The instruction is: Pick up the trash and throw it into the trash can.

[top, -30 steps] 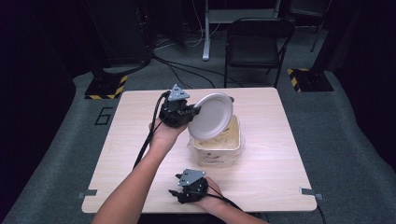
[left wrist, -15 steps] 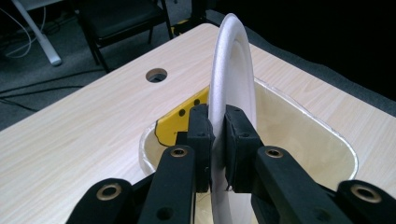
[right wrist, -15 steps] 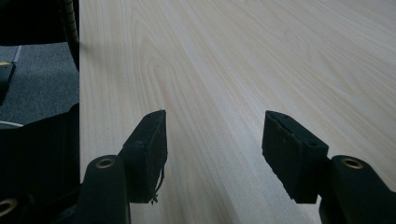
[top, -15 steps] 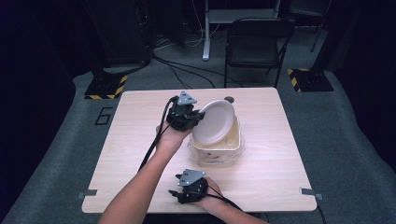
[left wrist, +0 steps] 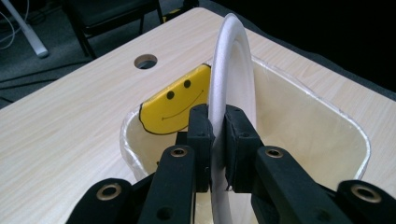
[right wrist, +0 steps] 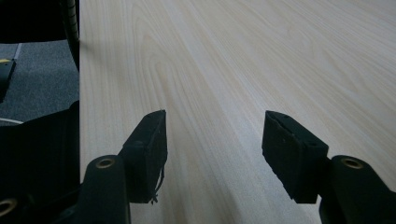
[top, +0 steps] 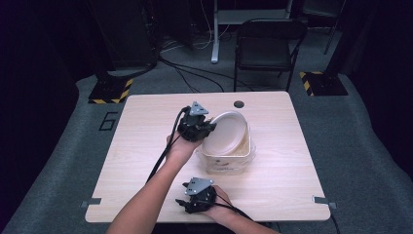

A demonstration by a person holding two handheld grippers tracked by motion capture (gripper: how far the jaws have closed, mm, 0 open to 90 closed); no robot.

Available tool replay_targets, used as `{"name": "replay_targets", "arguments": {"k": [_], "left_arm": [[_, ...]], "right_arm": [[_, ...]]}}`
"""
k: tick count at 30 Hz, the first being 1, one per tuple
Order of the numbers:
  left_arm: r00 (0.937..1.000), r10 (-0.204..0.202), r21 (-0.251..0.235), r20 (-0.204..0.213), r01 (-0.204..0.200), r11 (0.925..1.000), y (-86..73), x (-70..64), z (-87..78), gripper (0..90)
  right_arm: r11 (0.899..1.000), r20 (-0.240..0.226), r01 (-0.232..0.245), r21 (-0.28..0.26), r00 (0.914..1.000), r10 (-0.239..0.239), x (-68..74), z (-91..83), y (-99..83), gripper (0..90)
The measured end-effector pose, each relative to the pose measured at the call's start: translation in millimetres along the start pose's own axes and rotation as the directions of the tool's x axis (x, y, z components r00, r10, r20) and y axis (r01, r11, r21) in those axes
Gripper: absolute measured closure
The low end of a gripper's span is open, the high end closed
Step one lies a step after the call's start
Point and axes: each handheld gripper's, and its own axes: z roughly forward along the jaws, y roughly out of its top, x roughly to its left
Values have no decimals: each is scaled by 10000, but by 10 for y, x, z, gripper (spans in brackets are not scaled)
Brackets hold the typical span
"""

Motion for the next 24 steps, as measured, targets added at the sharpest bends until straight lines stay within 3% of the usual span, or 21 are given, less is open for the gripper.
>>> {"name": "replay_targets", "arguments": {"k": [15,24], "left_arm": [[9993,231,605,290,-248,9979,-154,-46,153,811],[9997,-64,422,233,54,9991,-199,14,129,676]], "right_arm": [[10000,149,-74,40,9999,73,-17,-6,-4,394],[9999,144,-103,-9,9998,103,-12,-2,-1,394]]}}
